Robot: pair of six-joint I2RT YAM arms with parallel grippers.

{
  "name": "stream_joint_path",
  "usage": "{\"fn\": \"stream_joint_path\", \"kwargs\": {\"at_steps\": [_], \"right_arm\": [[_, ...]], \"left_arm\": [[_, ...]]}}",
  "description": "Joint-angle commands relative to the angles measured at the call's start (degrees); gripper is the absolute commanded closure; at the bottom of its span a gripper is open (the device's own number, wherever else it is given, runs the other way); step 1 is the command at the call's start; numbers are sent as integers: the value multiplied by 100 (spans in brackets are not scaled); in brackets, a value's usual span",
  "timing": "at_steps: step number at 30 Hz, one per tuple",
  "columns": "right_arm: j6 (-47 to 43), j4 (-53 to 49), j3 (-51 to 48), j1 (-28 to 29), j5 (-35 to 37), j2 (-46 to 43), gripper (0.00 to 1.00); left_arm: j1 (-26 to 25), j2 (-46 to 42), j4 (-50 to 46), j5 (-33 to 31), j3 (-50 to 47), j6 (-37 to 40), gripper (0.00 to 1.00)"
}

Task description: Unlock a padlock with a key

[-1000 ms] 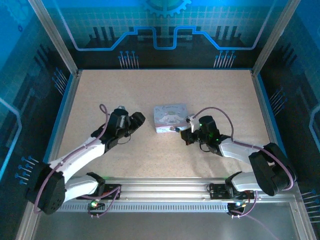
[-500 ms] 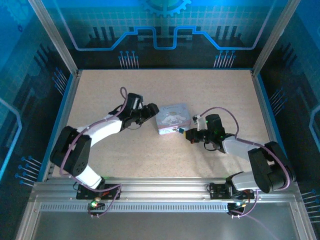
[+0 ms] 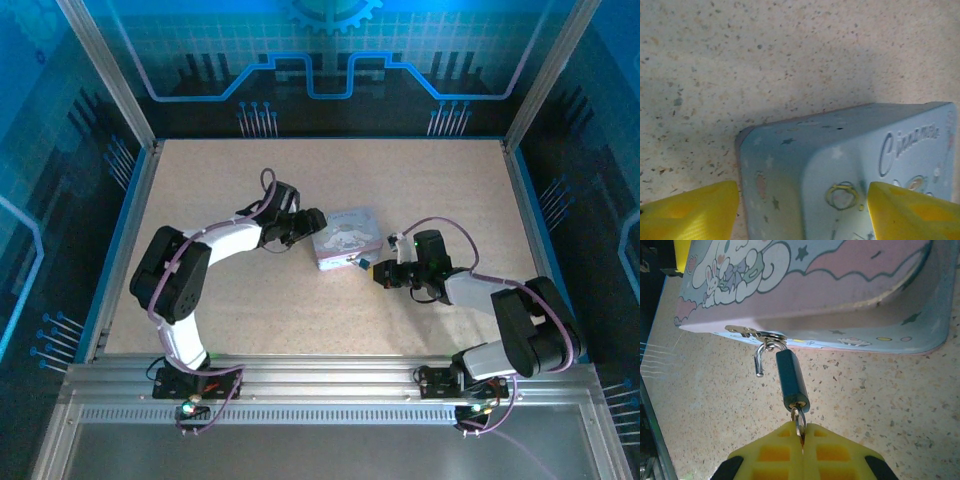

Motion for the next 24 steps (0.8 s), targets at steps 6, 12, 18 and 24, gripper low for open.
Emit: {"fn": "stream_joint_path", "kwargs": {"at_steps": [6, 12, 18, 24], "right_arm": [[-54, -486, -124, -105, 177, -34, 79], [-376, -935, 58, -293, 97, -467, 60], [-195, -500, 357, -436, -573, -469, 50], [-20, -124, 825, -431, -727, 135, 48]], "left_arm": [[23, 12, -119, -92, -159, 134, 34], [21, -132, -93, -160, -416, 144, 35], [21, -307, 63, -212, -724, 47, 35], [17, -472, 168, -239, -1023, -63, 35]]}}
